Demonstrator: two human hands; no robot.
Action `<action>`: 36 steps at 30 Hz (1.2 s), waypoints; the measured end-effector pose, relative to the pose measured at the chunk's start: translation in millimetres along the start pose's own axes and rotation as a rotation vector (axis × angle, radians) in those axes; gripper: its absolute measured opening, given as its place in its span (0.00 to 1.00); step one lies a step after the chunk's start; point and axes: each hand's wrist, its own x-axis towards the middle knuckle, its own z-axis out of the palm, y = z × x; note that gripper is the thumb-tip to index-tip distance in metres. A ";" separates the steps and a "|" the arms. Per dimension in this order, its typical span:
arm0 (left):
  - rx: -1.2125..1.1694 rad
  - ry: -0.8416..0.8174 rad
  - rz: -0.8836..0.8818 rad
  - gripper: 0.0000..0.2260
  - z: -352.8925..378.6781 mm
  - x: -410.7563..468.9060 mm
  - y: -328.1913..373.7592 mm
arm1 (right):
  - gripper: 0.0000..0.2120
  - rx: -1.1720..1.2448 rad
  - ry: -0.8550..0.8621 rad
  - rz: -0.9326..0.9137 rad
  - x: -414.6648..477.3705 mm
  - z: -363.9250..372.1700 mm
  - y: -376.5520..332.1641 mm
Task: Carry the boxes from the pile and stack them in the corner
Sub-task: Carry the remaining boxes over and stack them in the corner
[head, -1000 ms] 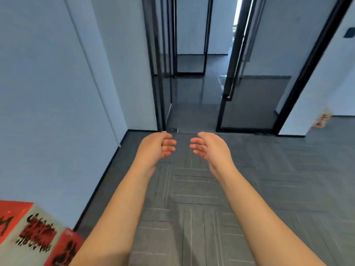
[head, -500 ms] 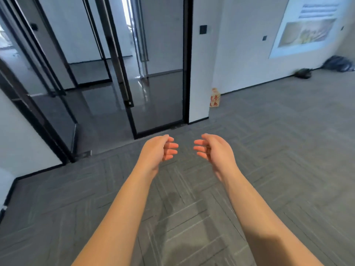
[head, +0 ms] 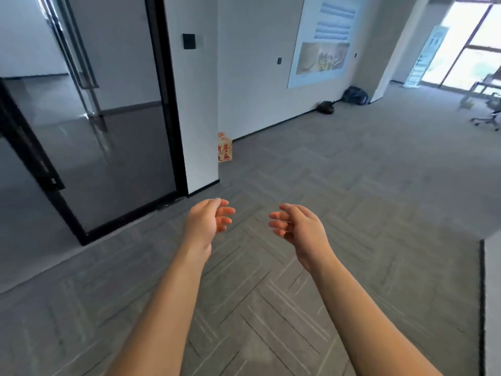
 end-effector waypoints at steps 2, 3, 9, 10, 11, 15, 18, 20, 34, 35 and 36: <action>0.026 -0.040 -0.003 0.11 20.3 43.3 10.0 | 0.08 -0.007 0.045 -0.011 38.4 -1.3 -12.8; 0.037 -0.060 -0.009 0.11 31.3 61.2 14.4 | 0.09 -0.003 0.068 -0.010 55.2 -3.7 -18.0; 0.055 -0.156 -0.034 0.11 112.0 165.2 18.8 | 0.08 0.047 0.179 -0.021 155.5 -30.7 -49.6; 0.063 -0.165 -0.041 0.11 126.7 181.2 17.6 | 0.08 0.053 0.191 -0.024 172.6 -37.5 -52.7; 0.073 -0.175 -0.047 0.11 142.5 198.0 16.1 | 0.08 0.060 0.200 -0.027 191.5 -45.1 -55.3; 0.112 -0.215 -0.054 0.11 211.5 265.6 15.2 | 0.07 0.117 0.225 -0.045 277.7 -79.4 -71.4; 0.162 -0.221 -0.039 0.12 265.8 320.1 26.6 | 0.08 0.147 0.222 -0.044 350.2 -104.0 -92.4; 0.156 -0.211 -0.026 0.12 298.1 355.8 40.7 | 0.07 0.152 0.201 -0.044 399.6 -114.5 -110.1; 0.021 -0.063 -0.010 0.12 399.6 642.5 85.8 | 0.08 0.012 0.055 -0.018 725.1 -79.4 -189.9; 0.011 -0.059 -0.007 0.12 404.6 671.7 88.0 | 0.08 -0.004 0.047 -0.016 754.0 -71.4 -193.7; 0.002 -0.055 -0.004 0.12 408.5 702.5 91.0 | 0.08 -0.022 0.042 -0.014 783.4 -62.5 -197.3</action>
